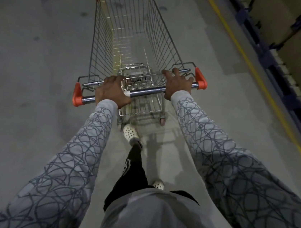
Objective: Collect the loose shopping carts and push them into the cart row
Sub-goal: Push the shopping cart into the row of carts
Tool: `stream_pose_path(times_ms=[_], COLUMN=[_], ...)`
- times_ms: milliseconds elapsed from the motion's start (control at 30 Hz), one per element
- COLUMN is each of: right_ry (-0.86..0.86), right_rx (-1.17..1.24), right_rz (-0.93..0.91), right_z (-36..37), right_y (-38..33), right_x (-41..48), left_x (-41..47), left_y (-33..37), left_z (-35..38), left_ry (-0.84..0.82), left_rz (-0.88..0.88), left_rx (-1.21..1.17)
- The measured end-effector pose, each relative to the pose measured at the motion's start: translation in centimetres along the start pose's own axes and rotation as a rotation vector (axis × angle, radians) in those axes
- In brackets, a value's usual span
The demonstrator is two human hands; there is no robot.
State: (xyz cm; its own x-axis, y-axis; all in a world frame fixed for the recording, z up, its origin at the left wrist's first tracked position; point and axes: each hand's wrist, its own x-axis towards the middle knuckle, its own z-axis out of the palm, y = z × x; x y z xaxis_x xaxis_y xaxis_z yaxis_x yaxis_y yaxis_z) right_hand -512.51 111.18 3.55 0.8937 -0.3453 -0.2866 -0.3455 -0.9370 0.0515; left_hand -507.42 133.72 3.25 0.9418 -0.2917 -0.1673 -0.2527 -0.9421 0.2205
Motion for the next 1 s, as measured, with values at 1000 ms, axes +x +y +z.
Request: stream_pose_path(times_ms=[1000], right_ry=[0.039], right_rx=[0.056], right_rz=[0.111], right_z=[-19.9], right_y=[14.2], right_x=[69.1], left_x=[70.1], left_y=[21.2], left_z=[-7.5], left_ry=[0.002], left_rz=[0.034], left_rx=[-0.005])
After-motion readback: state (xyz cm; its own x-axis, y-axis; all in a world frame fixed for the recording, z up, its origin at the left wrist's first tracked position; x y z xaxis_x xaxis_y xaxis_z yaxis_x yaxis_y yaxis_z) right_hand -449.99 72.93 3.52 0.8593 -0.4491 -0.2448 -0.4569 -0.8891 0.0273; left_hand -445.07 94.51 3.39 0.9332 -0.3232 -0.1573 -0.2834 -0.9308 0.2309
